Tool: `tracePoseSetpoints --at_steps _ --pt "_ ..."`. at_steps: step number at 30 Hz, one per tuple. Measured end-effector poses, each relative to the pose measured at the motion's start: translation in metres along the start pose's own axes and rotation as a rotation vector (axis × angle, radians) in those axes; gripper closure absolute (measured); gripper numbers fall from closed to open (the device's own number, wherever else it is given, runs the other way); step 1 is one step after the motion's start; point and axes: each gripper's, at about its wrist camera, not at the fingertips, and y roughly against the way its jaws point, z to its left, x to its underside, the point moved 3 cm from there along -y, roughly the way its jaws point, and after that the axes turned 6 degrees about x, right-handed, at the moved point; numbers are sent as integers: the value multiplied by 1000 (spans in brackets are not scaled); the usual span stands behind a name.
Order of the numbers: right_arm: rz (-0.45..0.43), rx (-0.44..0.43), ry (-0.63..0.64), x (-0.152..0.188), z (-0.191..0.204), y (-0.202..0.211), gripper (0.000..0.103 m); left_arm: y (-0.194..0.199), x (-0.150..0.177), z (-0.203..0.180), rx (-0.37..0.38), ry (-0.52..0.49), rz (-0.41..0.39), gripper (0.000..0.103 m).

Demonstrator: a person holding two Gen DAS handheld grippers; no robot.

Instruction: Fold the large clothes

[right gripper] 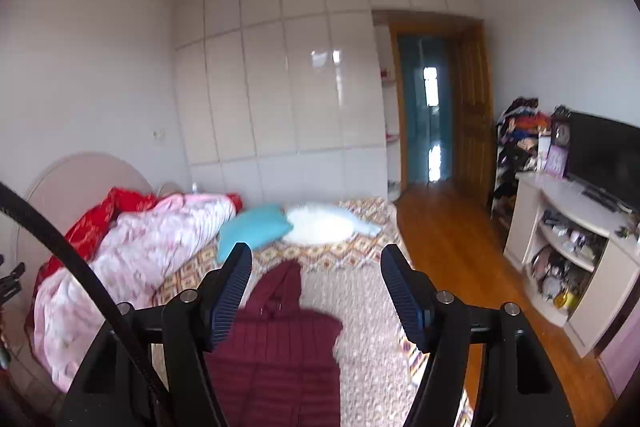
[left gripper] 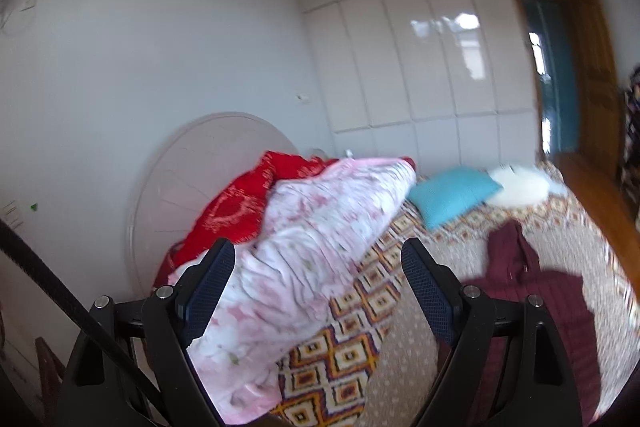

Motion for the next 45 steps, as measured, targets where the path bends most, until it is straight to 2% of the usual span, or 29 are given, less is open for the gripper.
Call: tracePoseSetpoints --at_steps 3,4,6,9,11,13,16,22,25,28,32,36,39,42,45 --pt "-31 51 -10 -43 17 -15 31 -15 -35 20 -72 37 -4 18" --pt "-42 87 -17 -59 22 -21 30 -24 -44 26 -124 43 -11 18" --pt "-54 144 -35 -83 32 -41 26 -40 -49 36 -152 79 -8 18" --pt "-24 178 -40 -96 46 -85 25 -81 -31 29 -50 136 44 18" --pt "17 178 -31 -91 54 -119 25 -117 -1 9 21 137 87 18" --pt "94 165 -18 -70 63 -170 25 -152 34 -20 70 114 126 18" --pt "226 145 13 -21 82 -253 25 -212 103 -72 164 110 205 18" --pt "455 60 -4 105 125 -405 25 -304 238 -170 361 187 357 18" --pt "545 -9 -23 164 149 -469 25 -338 303 -221 399 221 427 18" --pt "639 -81 -58 222 172 -541 25 -368 359 -264 404 196 511 18" --pt "748 -150 -115 294 209 -620 25 -393 400 -285 446 221 552 18" --pt "774 -138 -137 336 232 -689 26 -407 418 -280 415 259 526 17" --pt "778 -126 -193 356 232 -734 29 -416 425 -271 464 345 528 15" --pt "765 -125 -238 362 232 -763 33 -421 427 -260 517 442 526 14" --pt "744 -102 -259 366 232 -790 35 -421 427 -258 527 461 517 14"
